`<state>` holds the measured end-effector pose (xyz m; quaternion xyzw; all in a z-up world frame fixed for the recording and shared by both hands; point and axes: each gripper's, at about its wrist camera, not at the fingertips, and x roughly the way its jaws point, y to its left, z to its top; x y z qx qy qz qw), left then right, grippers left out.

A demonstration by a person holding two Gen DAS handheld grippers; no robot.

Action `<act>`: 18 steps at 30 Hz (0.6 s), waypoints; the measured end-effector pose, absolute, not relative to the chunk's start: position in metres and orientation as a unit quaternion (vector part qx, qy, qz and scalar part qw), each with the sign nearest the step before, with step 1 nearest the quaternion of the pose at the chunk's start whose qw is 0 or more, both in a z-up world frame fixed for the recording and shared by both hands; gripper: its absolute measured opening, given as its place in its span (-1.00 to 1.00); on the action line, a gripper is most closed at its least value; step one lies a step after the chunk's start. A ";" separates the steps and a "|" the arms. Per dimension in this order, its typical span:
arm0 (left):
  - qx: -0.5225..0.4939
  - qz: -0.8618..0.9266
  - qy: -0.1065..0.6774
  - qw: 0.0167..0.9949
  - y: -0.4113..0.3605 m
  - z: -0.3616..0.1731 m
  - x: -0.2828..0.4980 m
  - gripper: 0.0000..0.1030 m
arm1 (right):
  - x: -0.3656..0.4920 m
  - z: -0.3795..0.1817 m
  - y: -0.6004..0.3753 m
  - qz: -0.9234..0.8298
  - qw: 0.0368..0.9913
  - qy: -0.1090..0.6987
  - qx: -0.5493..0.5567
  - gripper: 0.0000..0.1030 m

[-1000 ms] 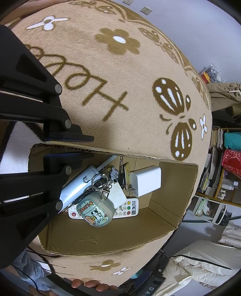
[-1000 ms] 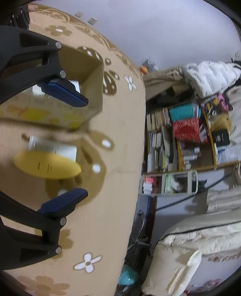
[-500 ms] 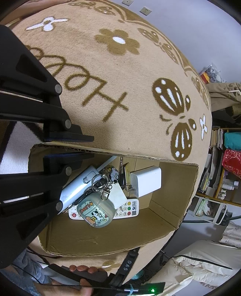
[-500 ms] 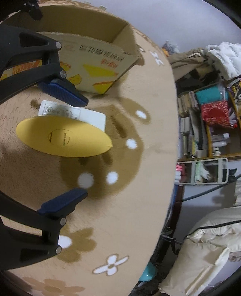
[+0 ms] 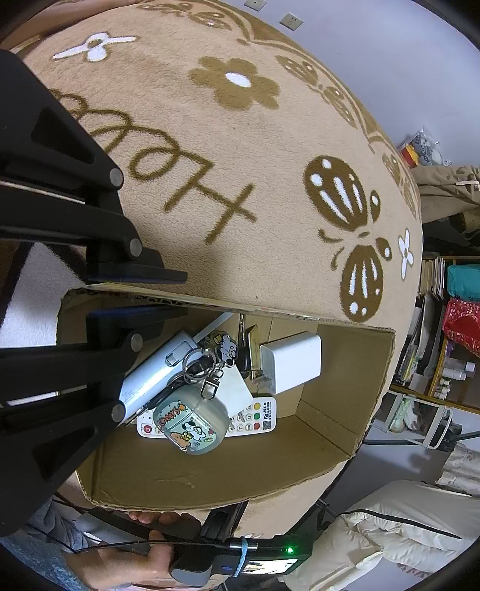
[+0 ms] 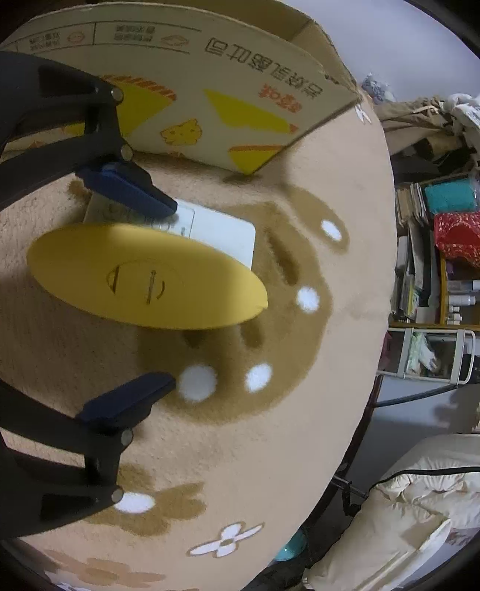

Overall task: Organize rigid objects
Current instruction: 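Move the right tool to the pile and grasp the yellow oval fan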

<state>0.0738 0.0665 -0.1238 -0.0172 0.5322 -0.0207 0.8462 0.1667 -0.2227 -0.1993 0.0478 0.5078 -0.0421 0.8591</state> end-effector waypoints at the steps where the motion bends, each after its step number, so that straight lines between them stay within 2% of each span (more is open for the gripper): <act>1: -0.017 -0.021 0.532 0.846 0.067 -0.124 0.074 -0.80 | 0.166 -0.199 -0.223 -0.041 0.857 0.510 0.055 0.58; 6: -0.018 -0.021 0.532 0.846 0.067 -0.124 0.074 -0.79 | 0.164 -0.197 -0.223 -0.028 0.847 0.523 0.086 0.14; 8: -0.017 -0.021 0.532 0.846 0.067 -0.124 0.074 -0.79 | 0.164 -0.195 -0.224 -0.030 0.843 0.529 0.092 -0.09; 13: -0.018 -0.021 0.532 0.846 0.067 -0.124 0.074 -0.79 | 0.163 -0.191 -0.231 -0.024 0.838 0.537 0.094 -0.21; 18: -0.018 -0.020 0.532 0.846 0.067 -0.124 0.074 -0.78 | 0.160 -0.176 -0.232 -0.033 0.849 0.521 0.077 -0.60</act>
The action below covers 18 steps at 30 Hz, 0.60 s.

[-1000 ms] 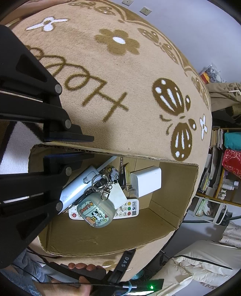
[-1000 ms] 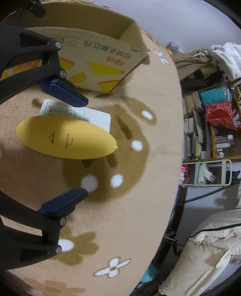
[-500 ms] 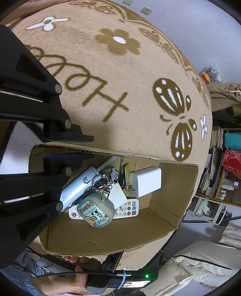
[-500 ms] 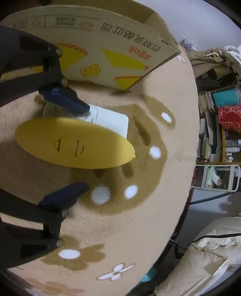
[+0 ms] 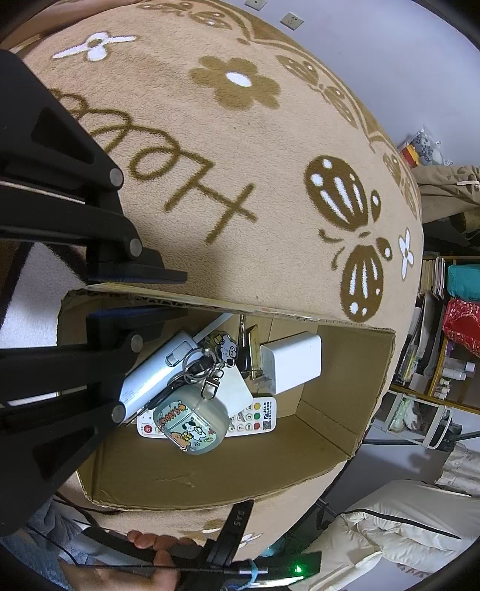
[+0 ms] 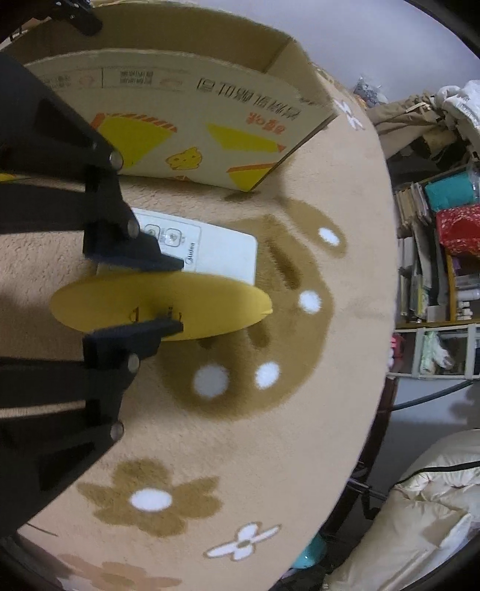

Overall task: Organize rigid objects
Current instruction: 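Move the right tool to the pile and grasp the yellow oval fan, then carry the yellow fan into the box and release it upright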

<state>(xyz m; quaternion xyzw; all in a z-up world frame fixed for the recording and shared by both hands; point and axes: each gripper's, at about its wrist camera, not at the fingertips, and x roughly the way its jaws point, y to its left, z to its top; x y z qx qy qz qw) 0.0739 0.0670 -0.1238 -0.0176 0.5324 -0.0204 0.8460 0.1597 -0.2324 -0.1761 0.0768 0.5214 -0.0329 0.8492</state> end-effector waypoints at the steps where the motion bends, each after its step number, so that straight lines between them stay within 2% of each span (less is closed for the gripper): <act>1: -0.018 -0.021 0.532 0.846 0.067 -0.124 0.074 -0.78 | 0.159 -0.173 -0.232 -0.040 0.853 0.516 0.065 -0.68; 5: -0.017 -0.021 0.532 0.846 0.067 -0.124 0.074 -0.78 | 0.155 -0.160 -0.233 -0.070 0.863 0.500 0.034 -0.87; 11: -0.018 -0.021 0.532 0.846 0.067 -0.124 0.074 -0.78 | 0.148 -0.136 -0.232 -0.063 0.880 0.468 0.049 -0.87; 18: -0.018 -0.021 0.532 0.846 0.067 -0.124 0.074 -0.78 | 0.136 -0.081 -0.214 0.000 0.917 0.389 0.088 -0.87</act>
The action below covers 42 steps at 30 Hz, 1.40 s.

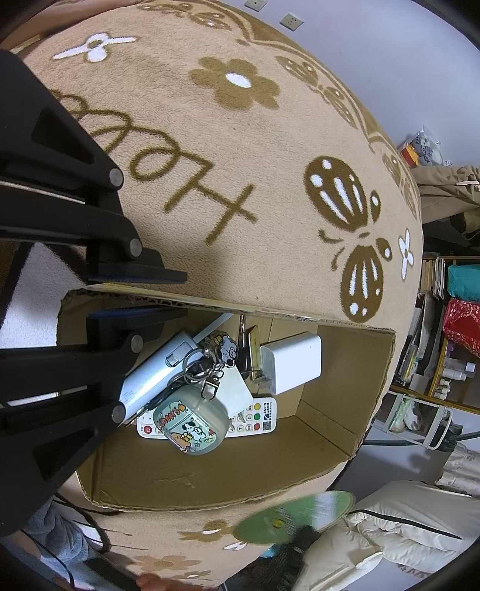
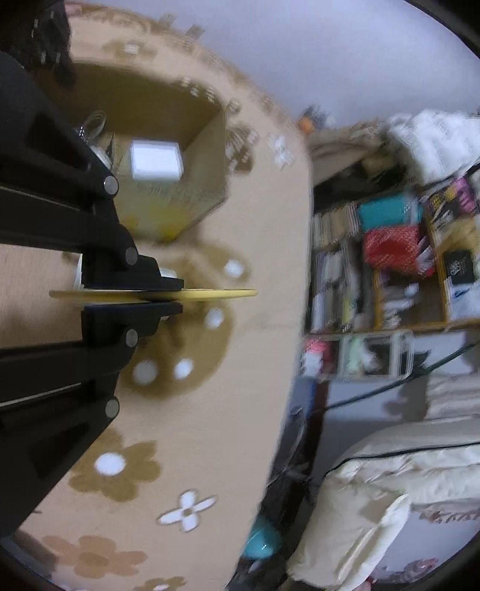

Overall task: Organize rigid objects
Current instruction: 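Carry the yellow fan into the box and release it upright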

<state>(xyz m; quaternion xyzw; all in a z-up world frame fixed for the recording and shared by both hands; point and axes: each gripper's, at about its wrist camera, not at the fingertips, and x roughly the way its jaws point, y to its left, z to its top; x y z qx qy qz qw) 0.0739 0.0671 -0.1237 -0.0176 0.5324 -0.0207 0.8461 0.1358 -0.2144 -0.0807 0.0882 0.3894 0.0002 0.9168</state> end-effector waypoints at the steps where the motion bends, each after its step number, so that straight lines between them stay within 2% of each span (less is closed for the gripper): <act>1: -0.018 -0.021 0.532 0.846 0.067 -0.124 0.074 -0.78 | 0.134 -0.074 -0.209 0.014 0.919 0.383 0.092 -0.87; 9: -0.016 -0.020 0.532 0.846 0.068 -0.124 0.074 -0.78 | 0.118 -0.049 -0.154 0.097 0.927 0.356 0.068 -0.87; 23: -0.017 -0.020 0.533 0.846 0.068 -0.124 0.074 -0.78 | 0.120 -0.105 -0.115 0.135 0.894 0.427 0.016 -0.87; 33: -0.018 -0.020 0.533 0.846 0.068 -0.125 0.074 -0.78 | 0.119 -0.098 -0.122 0.118 0.898 0.423 0.013 -0.82; 36: -0.018 -0.020 0.533 0.846 0.067 -0.125 0.074 -0.78 | 0.119 -0.092 -0.129 0.114 0.903 0.414 0.022 -0.61; 38: -0.017 -0.020 0.533 0.846 0.068 -0.125 0.074 -0.78 | 0.118 -0.088 -0.134 0.111 0.907 0.405 0.028 -0.28; 39: -0.018 -0.020 0.533 0.846 0.068 -0.125 0.074 -0.78 | 0.117 -0.085 -0.136 0.107 0.910 0.399 0.032 -0.20; 41: -0.018 -0.020 0.533 0.846 0.067 -0.125 0.074 -0.78 | 0.116 -0.078 -0.141 0.102 0.916 0.387 0.037 0.23; 42: -0.017 -0.020 0.533 0.846 0.067 -0.125 0.074 -0.78 | 0.115 -0.075 -0.144 0.101 0.918 0.382 0.041 0.33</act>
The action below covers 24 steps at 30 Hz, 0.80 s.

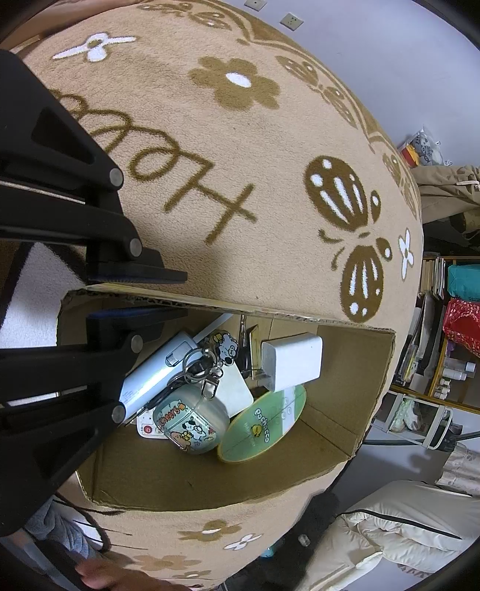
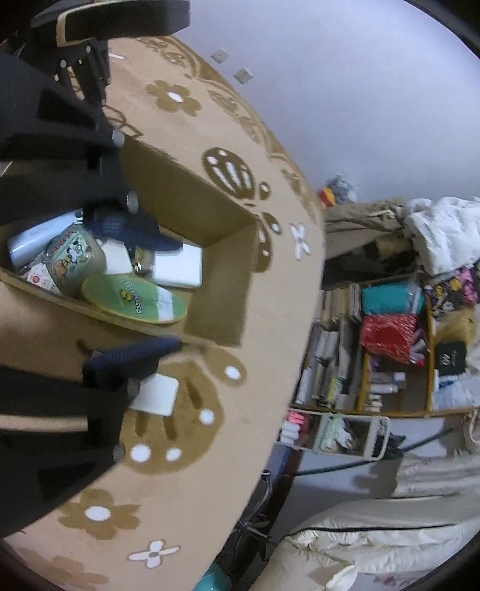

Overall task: Organize rigid objects
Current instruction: 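Carry the yellow fan into the box and release it upright, then move the right tool to the white AC remote and grasp it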

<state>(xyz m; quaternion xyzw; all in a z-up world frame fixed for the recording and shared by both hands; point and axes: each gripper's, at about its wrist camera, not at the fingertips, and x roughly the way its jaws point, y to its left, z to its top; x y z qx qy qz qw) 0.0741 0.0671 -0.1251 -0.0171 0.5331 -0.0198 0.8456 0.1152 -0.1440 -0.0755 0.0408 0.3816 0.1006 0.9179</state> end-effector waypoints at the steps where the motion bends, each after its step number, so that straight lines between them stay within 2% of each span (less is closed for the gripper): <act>1: -0.017 -0.020 0.533 0.846 0.068 -0.125 0.074 -0.78 | 0.115 -0.073 -0.147 0.098 0.920 0.377 0.044 0.47; 3: -0.017 -0.020 0.533 0.846 0.068 -0.125 0.074 -0.78 | 0.116 -0.071 -0.154 0.087 0.923 0.372 0.047 0.55; 7: -0.017 -0.020 0.533 0.846 0.067 -0.125 0.075 -0.78 | 0.120 -0.072 -0.172 0.057 0.925 0.371 0.053 1.00; 24: -0.018 -0.021 0.533 0.845 0.067 -0.125 0.075 -0.77 | 0.150 -0.131 -0.234 -0.026 0.895 0.433 0.100 1.00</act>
